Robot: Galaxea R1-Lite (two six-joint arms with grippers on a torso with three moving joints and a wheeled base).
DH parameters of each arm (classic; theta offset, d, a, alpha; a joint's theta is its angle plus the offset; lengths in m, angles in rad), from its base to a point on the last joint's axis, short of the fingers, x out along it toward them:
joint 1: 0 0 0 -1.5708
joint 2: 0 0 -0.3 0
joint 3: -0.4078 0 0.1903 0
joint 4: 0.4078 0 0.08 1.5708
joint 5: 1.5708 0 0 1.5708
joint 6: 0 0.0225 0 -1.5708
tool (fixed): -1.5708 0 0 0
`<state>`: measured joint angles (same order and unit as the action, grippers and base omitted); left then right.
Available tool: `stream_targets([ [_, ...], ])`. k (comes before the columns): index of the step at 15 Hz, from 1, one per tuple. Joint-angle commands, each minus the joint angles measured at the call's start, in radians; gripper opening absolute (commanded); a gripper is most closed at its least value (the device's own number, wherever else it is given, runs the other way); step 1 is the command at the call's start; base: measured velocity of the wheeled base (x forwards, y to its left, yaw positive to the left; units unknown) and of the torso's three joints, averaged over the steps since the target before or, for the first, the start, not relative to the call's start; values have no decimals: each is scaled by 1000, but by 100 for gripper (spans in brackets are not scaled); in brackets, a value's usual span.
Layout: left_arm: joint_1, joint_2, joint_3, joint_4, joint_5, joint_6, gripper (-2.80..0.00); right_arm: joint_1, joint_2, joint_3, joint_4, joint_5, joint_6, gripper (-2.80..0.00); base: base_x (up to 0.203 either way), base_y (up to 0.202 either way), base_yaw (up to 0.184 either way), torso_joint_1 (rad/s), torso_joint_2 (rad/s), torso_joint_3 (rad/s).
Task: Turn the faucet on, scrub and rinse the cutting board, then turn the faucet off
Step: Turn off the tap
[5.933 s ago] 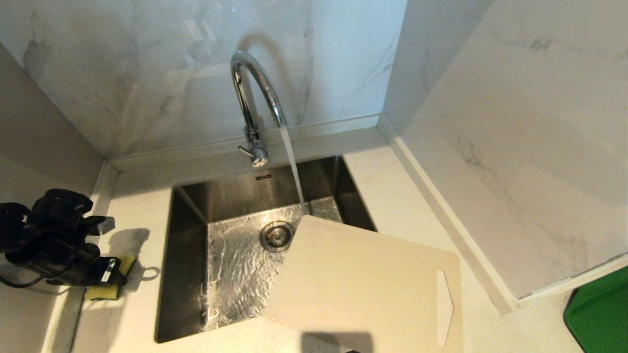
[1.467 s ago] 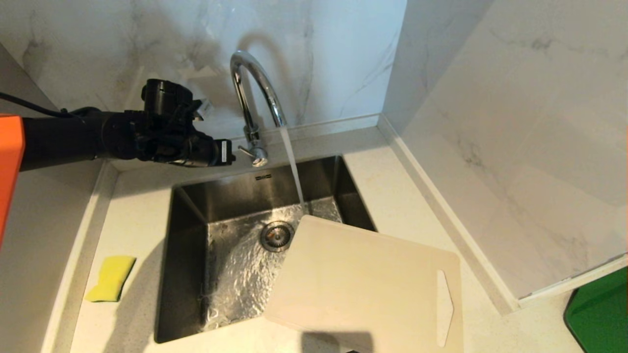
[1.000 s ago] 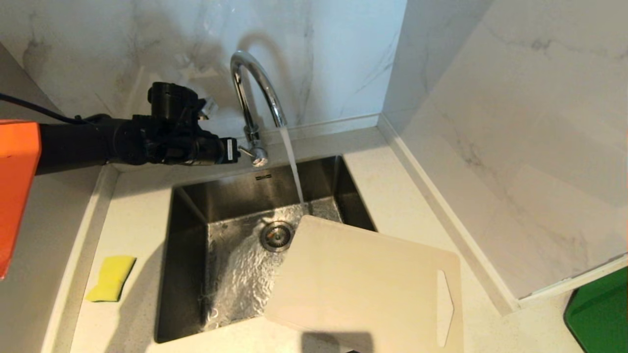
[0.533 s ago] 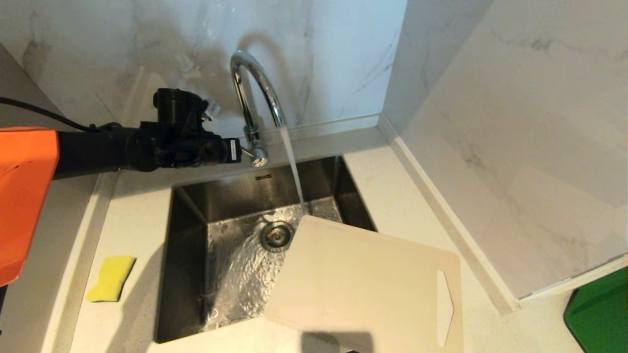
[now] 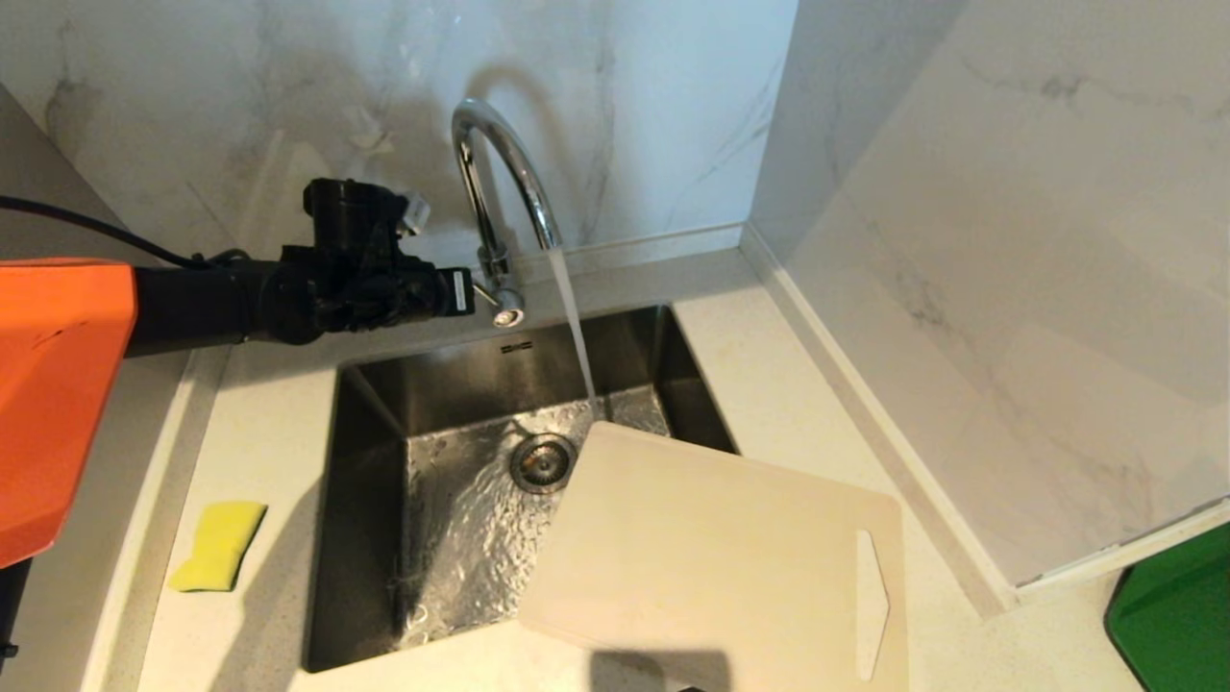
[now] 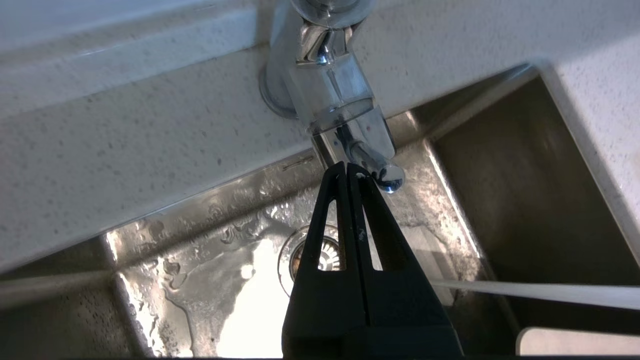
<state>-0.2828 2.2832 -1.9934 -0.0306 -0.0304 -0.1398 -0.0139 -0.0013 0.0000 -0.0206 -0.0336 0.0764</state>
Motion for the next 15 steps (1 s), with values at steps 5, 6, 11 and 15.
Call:
stream_targets([
  [5, -1, -18, 4, 18, 12, 0, -280, 0, 0, 0, -1, -2, 0, -280, 0, 0, 0, 0, 0, 0],
  [6, -1, -22, 5, 37, 22, 3, -280, 0, 0, 0, -1, 0, 0, -280, 0, 0, 0, 0, 0, 0],
  [11, -1, -70, 7, 236, 20, 5, -280, 0, 0, 0, -1, 0, 0, -280, 0, 0, 0, 0, 0, 0],
  [15, -7, -76, 6, 250, 14, -8, -280, 0, 0, 0, -1, 0, 0, -280, 0, 0, 0, 0, 0, 0],
])
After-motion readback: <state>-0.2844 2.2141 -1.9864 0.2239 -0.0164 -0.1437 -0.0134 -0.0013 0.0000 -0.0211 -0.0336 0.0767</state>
